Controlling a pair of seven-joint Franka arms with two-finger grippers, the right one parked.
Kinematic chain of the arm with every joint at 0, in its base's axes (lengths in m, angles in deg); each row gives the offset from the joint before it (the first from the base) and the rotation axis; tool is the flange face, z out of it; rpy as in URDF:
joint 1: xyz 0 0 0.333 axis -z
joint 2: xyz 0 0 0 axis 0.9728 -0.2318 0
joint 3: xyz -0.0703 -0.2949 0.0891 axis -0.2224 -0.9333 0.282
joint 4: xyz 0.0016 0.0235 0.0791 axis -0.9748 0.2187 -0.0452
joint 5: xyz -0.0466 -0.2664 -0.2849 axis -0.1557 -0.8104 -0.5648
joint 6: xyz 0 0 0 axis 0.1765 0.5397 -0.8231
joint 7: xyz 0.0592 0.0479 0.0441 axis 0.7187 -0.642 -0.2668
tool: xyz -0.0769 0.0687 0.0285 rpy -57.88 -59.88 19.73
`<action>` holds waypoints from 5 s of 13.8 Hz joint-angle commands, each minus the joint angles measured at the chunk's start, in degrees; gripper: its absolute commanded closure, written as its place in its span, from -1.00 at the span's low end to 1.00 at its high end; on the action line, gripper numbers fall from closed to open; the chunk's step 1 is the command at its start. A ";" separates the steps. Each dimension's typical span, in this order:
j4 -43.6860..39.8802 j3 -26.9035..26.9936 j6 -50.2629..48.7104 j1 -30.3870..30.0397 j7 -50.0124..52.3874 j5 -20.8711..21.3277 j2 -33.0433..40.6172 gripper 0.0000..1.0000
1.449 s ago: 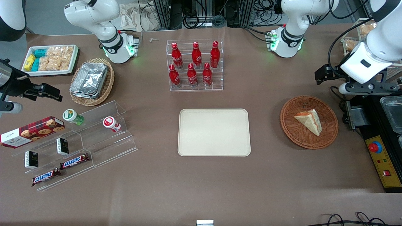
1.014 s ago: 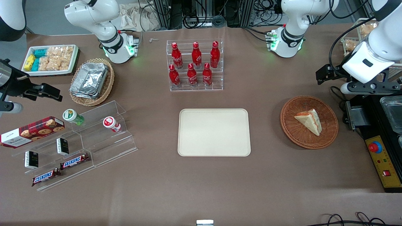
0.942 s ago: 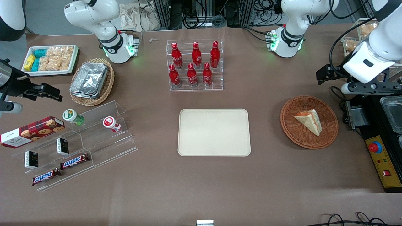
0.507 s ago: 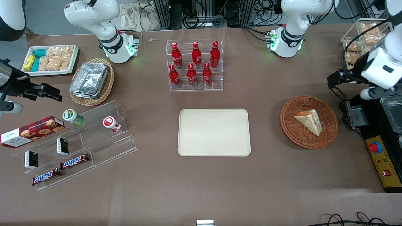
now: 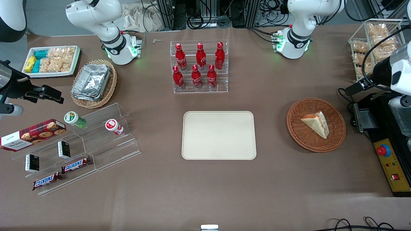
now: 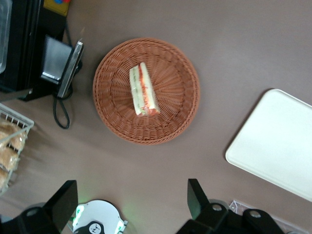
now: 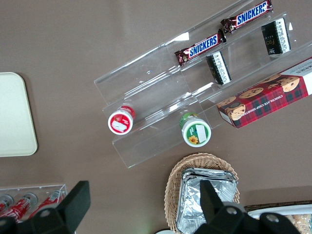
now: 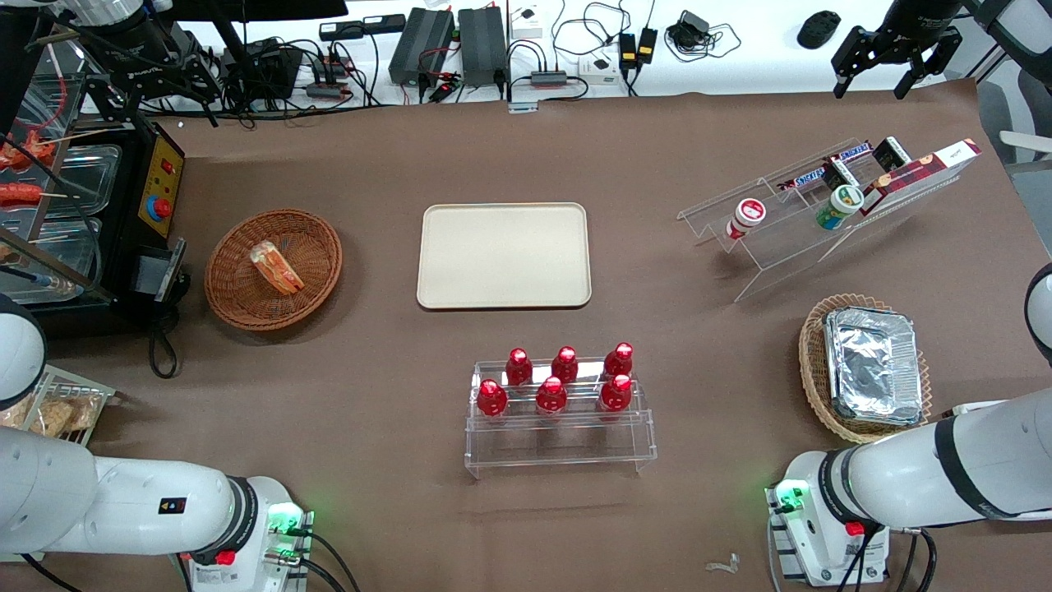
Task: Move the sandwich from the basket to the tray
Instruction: 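Move the open left gripper over the sandwich in the wicker basket, then lower the left gripper and close it on the wrapped sandwich, then lift the sandwich and carry it with the left gripper over the tray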
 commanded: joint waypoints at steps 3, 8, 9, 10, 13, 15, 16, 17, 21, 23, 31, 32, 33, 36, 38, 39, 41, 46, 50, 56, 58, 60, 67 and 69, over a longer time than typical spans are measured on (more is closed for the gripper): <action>20.30 0.27 11.83 0.23 8.33 3.57 11.76 -1.00; 29.13 0.27 20.19 -0.03 13.53 3.66 14.16 -1.00; 30.53 0.27 22.03 -0.30 14.24 3.75 13.98 -1.00; 32.89 0.27 24.49 -0.30 14.42 3.67 13.98 -1.00; 35.82 0.27 29.17 -2.05 15.21 3.66 11.36 -1.00; 35.91 0.36 31.79 -2.23 15.21 3.66 8.20 -1.00; 35.91 0.36 33.29 -2.32 15.30 3.66 6.53 -1.00; 35.91 0.36 34.87 -2.41 15.30 3.66 4.77 -1.00; 36.17 1.24 41.02 -2.41 15.39 3.23 -1.38 -1.00; 36.17 1.24 42.88 -2.32 15.39 3.14 -4.20 -1.00; 36.52 1.24 46.57 -2.23 17.05 2.17 -8.25 -1.00; 36.52 1.24 47.01 -2.23 18.28 2.17 -9.38 -1.00; 36.52 1.24 47.80 -1.88 19.24 2.17 -10.35 -1.00; 36.52 1.15 49.21 -1.01 21.45 2.17 -11.86 -1.00; 36.52 1.24 49.65 -0.91 21.28 2.34 -13.43 -1.00; 36.52 1.24 50.96 -0.91 21.28 2.35 -14.31 -1.00; 36.43 1.24 51.85 -0.91 21.10 2.52 -15.72 -1.00; 36.08 1.24 52.11 -1.09 20.14 2.61 -15.55 0.99; 35.47 0.71 44.41 -0.83 17.52 3.31 -7.93 1.00; 25.99 -3.48 25.06 1.54 4.25 2.35 1.50 1.00; 23.79 -9.02 23.38 1.55 3.18 2.26 1.94 1.00; 23.08 -15.52 24.07 1.20 -0.33 2.17 1.24 1.00; 20.44 -28.46 31.52 1.54 2.97 0.93 -7.88 1.00; 20.61 -30.83 37.84 1.46 7.63 3.73 -12.98 1.00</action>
